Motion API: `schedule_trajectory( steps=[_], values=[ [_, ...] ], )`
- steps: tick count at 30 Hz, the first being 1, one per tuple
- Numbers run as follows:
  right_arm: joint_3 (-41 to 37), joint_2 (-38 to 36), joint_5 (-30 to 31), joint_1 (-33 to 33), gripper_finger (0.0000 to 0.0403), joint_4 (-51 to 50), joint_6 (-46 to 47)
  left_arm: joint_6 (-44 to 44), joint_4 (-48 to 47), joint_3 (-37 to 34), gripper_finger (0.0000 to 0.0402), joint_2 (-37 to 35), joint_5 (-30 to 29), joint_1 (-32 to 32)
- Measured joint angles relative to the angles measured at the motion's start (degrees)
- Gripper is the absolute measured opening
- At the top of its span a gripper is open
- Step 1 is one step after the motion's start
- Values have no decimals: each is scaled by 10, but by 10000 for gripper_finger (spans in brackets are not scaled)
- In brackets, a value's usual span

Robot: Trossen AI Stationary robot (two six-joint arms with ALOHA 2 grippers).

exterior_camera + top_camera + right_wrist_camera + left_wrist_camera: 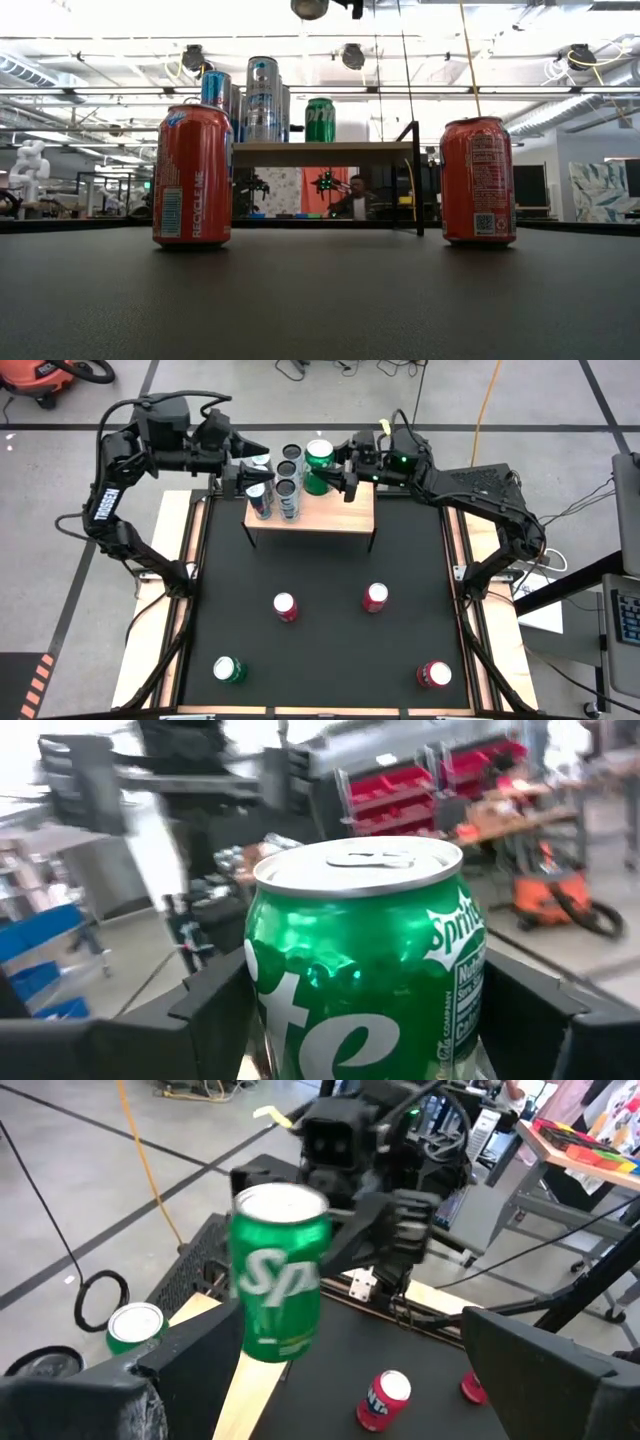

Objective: Place canned beverage on shelf
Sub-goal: Put the top green soda can on the shelf

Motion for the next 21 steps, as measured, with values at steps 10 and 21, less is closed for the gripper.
schedule_trajectory(
  steps=[10,21],
  values=[
    [38,-39,-1,-3,288,-72,-65,10,-20,0,370,1,1,0],
    [38,-143,-16,-3,288,-201,-79,0,-18,0,370,3,0,0]
  ],
)
